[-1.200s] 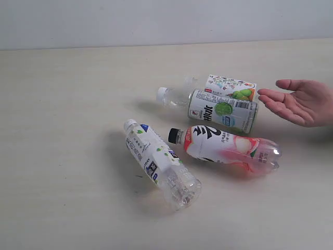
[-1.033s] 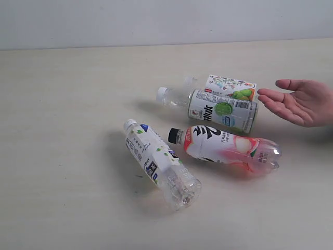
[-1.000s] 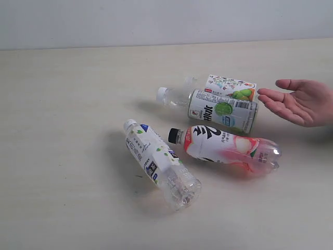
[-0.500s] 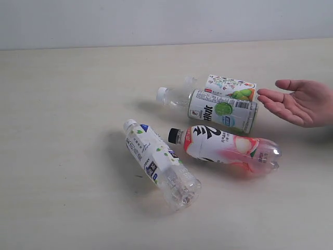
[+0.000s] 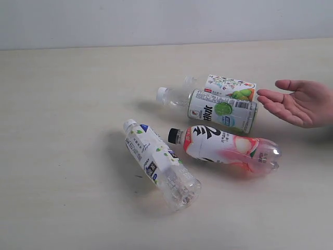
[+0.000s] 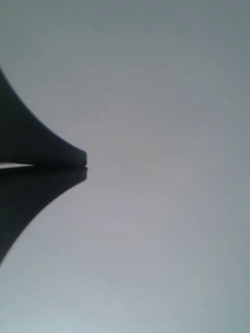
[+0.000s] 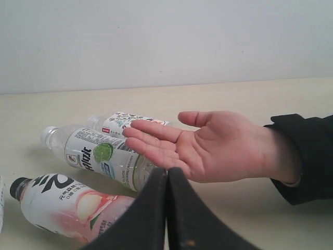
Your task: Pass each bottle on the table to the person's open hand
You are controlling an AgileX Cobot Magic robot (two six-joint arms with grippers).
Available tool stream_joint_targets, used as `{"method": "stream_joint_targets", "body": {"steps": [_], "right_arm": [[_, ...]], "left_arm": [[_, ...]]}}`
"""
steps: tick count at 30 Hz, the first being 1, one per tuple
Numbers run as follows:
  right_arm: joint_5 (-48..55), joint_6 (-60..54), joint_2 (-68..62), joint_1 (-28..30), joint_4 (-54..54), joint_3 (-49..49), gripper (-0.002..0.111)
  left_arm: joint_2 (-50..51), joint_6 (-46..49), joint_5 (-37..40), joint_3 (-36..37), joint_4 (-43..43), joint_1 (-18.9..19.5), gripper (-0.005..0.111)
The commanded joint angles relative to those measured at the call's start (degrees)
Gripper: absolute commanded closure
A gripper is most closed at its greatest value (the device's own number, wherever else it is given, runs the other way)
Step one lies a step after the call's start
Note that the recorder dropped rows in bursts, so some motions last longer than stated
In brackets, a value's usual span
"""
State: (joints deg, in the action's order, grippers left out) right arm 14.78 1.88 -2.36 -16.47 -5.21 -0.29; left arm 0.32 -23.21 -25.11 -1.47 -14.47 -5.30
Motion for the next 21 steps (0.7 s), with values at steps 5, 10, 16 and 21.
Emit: {"method": "stream_joint_targets", "body": {"steps": [5, 10, 16, 21], "right_arm": [[-0.65, -0.24, 0.34, 0.12, 0.22, 0.29, 0.108], [-0.65, -0.24, 0.34, 0.12, 0.22, 0.29, 0.108], [-0.65, -0.24, 0.34, 0.12, 0.22, 0.29, 0.108], [-0.65, -0.14, 0.34, 0.12, 0.22, 0.29, 0.108]], "left_arm": [[15.04, -2.75, 13.99, -22.06, 14.85, 0.04, 0.107], [35.82, 0.81, 38.22, -40.17, 16.03, 0.04, 0.107], [60.25, 15.06, 70.23, -59.0, 10.82, -0.57, 0.107], [73.91, 58.72, 89.69, -67.82, -10.84, -9.82, 0.107]]}}
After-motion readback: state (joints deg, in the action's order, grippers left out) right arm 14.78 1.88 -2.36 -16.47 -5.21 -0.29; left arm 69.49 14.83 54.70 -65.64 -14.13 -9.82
